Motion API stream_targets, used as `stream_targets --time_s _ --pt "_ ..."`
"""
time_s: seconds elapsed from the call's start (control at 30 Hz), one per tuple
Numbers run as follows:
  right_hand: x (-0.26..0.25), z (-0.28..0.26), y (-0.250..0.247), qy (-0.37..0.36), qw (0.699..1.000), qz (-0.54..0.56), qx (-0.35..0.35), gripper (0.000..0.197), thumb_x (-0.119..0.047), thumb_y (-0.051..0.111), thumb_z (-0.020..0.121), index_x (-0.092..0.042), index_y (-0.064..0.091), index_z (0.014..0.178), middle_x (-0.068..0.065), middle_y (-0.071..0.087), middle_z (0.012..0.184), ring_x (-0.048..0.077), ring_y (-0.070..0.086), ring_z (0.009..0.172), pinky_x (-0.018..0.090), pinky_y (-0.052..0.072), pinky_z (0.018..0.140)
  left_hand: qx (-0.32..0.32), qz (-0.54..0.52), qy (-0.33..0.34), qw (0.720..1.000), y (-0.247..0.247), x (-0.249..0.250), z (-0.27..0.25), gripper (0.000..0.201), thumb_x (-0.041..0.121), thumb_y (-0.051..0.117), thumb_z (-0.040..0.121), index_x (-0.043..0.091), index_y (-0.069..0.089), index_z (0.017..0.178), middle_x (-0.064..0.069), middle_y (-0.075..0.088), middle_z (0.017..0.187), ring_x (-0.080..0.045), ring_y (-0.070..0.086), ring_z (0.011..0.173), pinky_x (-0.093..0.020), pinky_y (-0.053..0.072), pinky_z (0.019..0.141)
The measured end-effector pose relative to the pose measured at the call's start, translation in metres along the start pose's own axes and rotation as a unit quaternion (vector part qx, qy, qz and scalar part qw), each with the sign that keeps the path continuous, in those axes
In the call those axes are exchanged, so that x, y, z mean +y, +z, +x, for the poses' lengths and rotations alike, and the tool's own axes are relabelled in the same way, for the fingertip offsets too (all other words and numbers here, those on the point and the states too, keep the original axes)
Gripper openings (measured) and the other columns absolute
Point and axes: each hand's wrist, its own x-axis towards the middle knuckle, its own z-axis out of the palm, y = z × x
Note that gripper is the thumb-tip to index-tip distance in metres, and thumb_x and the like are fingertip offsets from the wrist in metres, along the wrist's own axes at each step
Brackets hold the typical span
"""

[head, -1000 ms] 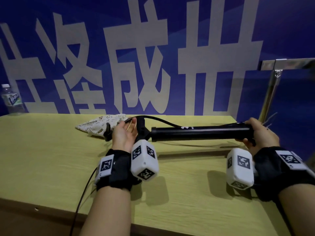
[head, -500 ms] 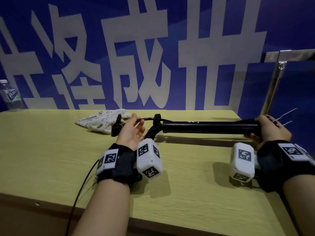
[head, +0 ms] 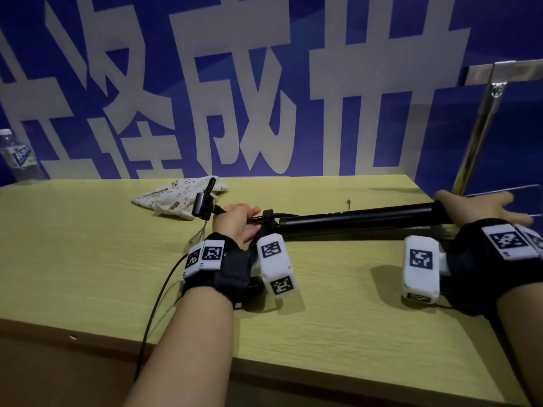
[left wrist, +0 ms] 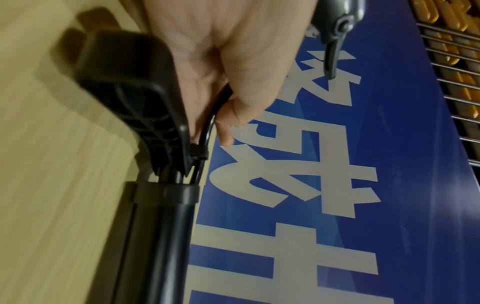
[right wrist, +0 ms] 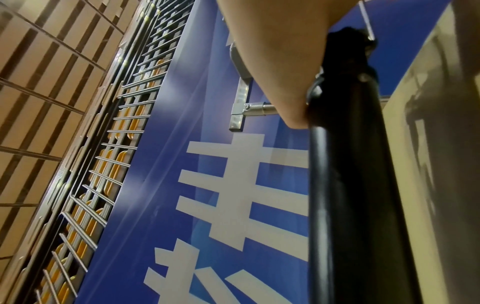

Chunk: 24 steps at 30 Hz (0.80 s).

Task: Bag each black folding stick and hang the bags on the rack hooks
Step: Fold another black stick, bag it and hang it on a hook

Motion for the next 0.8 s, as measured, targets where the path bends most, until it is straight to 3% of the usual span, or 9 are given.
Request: stream_targets --time_s 0.07,0.17,0.23,0.33,0.4,0.47,0.57,0.67,0.8 --pt "-0.001 0.006 0.002 -0.006 0.999 -0.037 0.030 0.087 -0.039 0.070 0.075 -0.001 0.024 0.138 0.023 0.010 0.151 0.043 0.017 0.135 0.052 0.022 0.110 -0.008 0.007 0.030 1.000 0.004 0.001 -0.005 0.018 -0.007 0.046 0.091 0.010 0.047 0.084 -0.008 0.062 0.085 -0.020 0.062 0.078 -0.030 0.054 0.070" --pt "-0.001 0.005 0.004 -0.004 0.994 -0.082 0.069 0.087 -0.037 0.072 0.075 0.009 0.027 0.133 0.021 0.013 0.152 0.040 0.019 0.135 0.050 0.025 0.108 -0.029 0.018 0.046 0.998 0.009 0.001 -0.011 0.022 -0.007 0.043 0.093 0.011 0.047 0.081 -0.007 0.060 0.081 -0.016 0.063 0.075 -0.024 0.053 0.066" --pt "0.001 0.002 0.004 -0.045 0.990 -0.072 0.116 0.086 -0.032 0.075 0.071 0.003 0.027 0.134 0.021 0.017 0.151 0.041 0.022 0.134 0.052 0.027 0.106 -0.038 0.023 0.044 0.998 0.011 0.000 -0.011 0.022 -0.007 0.041 0.093 0.010 0.047 0.080 -0.006 0.059 0.080 -0.016 0.063 0.074 -0.024 0.053 0.067" --pt "0.001 -0.003 0.002 -0.165 0.972 -0.012 0.168 0.075 -0.021 0.073 0.068 -0.011 0.032 0.130 0.019 0.025 0.147 0.041 0.028 0.131 0.053 0.030 0.105 -0.056 0.024 0.045 0.997 0.014 0.000 -0.013 0.023 -0.008 0.041 0.093 0.009 0.048 0.080 -0.006 0.058 0.080 -0.018 0.064 0.076 -0.027 0.054 0.072" --pt "-0.008 -0.019 0.004 -0.244 0.964 -0.003 0.103 0.058 -0.019 0.068 0.076 -0.010 0.042 0.126 0.020 0.030 0.142 0.039 0.029 0.129 0.047 0.030 0.105 -0.071 0.022 0.044 0.996 0.015 0.000 -0.015 0.022 -0.008 0.041 0.093 0.009 0.048 0.080 -0.007 0.058 0.080 -0.018 0.064 0.078 -0.028 0.054 0.074" --pt "-0.018 -0.040 0.011 -0.323 0.945 -0.024 -0.041 0.032 -0.018 0.062 0.084 -0.015 0.058 0.115 0.015 0.045 0.134 0.031 0.039 0.125 0.035 0.035 0.100 -0.082 0.019 0.041 0.996 0.015 0.000 -0.015 0.022 -0.008 0.040 0.093 0.009 0.048 0.081 -0.007 0.058 0.080 -0.018 0.064 0.078 -0.028 0.053 0.074" --pt "-0.032 -0.077 0.029 -0.413 0.874 -0.045 -0.253 0.017 -0.014 0.058 0.090 -0.019 0.066 0.104 -0.001 0.063 0.108 0.011 0.055 0.102 0.012 0.038 0.077 -0.095 0.014 0.047 0.994 0.017 0.000 -0.017 0.022 -0.008 0.042 0.092 0.010 0.048 0.080 -0.006 0.059 0.080 -0.018 0.065 0.077 -0.027 0.054 0.074" --pt "-0.044 -0.105 0.054 -0.449 0.805 -0.120 -0.369 0.022 -0.017 0.054 0.093 -0.020 0.066 0.112 -0.008 0.062 0.106 0.005 0.054 0.097 0.016 0.037 0.084 -0.105 -0.005 0.075 0.992 0.019 0.001 -0.019 0.023 -0.008 0.043 0.091 0.011 0.048 0.079 -0.005 0.060 0.079 -0.017 0.066 0.076 -0.025 0.055 0.071" --pt "-0.045 -0.114 0.080 -0.426 0.801 -0.154 -0.391 0.017 -0.020 0.057 0.092 -0.019 0.067 0.105 0.000 0.065 0.100 0.015 0.059 0.091 0.027 0.048 0.085 -0.101 -0.022 0.092 0.990 0.021 0.003 -0.024 0.025 -0.009 0.041 0.089 0.012 0.046 0.077 -0.004 0.057 0.073 -0.016 0.066 0.067 -0.026 0.056 0.066"
